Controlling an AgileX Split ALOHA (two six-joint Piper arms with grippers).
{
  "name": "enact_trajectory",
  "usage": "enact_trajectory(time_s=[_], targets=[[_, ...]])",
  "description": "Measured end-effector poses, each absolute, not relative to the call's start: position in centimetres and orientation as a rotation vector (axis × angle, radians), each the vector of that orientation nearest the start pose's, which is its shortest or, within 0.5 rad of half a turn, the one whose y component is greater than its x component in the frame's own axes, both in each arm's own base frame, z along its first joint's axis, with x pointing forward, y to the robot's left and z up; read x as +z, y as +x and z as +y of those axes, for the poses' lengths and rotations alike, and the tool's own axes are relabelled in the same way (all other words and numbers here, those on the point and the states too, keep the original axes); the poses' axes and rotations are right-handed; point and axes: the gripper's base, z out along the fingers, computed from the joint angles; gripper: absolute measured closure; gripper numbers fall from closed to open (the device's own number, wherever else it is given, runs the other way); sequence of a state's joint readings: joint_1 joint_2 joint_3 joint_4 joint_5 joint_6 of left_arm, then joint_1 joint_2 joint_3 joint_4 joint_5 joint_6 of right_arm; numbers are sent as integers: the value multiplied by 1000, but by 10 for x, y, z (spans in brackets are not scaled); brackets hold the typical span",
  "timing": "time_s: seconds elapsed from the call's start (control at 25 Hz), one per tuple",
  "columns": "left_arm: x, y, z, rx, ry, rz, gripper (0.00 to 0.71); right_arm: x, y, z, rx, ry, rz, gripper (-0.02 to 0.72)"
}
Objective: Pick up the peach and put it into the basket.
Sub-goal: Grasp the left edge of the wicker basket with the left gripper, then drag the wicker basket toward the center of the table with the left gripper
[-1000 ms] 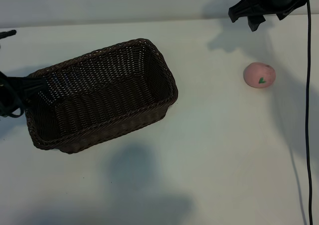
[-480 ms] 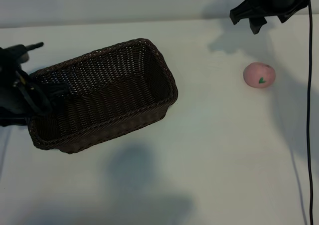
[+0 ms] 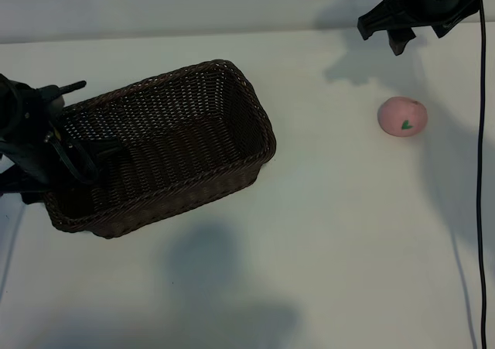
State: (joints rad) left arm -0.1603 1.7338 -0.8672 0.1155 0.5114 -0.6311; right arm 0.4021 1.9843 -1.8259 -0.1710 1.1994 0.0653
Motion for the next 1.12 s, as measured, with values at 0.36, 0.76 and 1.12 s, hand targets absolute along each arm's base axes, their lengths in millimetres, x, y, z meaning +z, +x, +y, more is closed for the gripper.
enact_trajectory(time_s=[0.36,0.76,1.12], targets=[[148,301,-44,-74,-549,2791,374,284,399,154,-133,-523,2760,148],[151,303,-46,-142,-568,2761,377,284,399,154,-132,-523,2761,148],[193,298,-24,-300,-550,2635,601,284,399,154,-132,-523,2761,148]])
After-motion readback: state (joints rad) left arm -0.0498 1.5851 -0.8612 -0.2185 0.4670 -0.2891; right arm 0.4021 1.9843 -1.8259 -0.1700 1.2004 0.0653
